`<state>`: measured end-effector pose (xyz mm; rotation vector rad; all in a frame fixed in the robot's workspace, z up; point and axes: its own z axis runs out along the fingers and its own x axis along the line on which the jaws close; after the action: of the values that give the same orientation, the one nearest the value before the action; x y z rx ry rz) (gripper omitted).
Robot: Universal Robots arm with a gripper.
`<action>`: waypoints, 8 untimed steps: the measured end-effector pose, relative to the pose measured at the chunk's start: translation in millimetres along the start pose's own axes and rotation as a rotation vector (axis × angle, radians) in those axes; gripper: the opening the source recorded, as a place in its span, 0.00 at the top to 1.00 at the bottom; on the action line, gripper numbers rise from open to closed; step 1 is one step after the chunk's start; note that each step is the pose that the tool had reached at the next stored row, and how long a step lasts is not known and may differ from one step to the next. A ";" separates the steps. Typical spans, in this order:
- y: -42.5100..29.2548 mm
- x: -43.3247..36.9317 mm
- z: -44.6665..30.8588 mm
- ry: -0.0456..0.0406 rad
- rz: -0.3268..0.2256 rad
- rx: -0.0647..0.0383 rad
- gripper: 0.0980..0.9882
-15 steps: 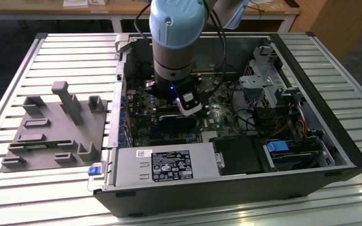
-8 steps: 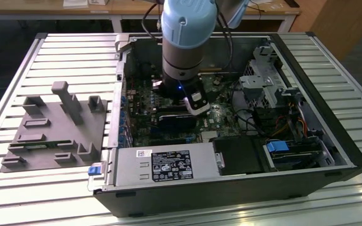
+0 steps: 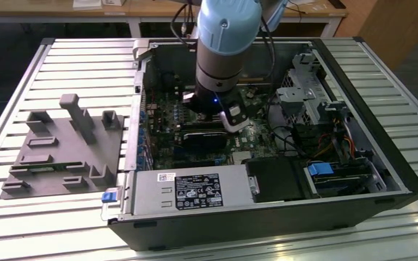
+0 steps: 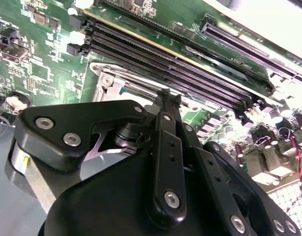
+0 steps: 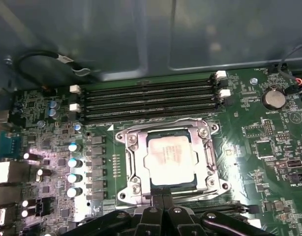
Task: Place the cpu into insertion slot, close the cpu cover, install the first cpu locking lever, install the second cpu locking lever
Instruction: 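Install the second cpu locking lever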
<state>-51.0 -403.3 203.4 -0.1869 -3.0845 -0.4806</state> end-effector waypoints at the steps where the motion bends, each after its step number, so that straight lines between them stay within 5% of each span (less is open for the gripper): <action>1: 1.0 -0.3 0.3 -0.0006 0.000 0.005 1.00; 8: 8.3 -1.6 2.6 -0.0052 0.000 0.044 1.00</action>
<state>-48.4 -394.9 203.5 -0.1873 -3.0968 -0.4127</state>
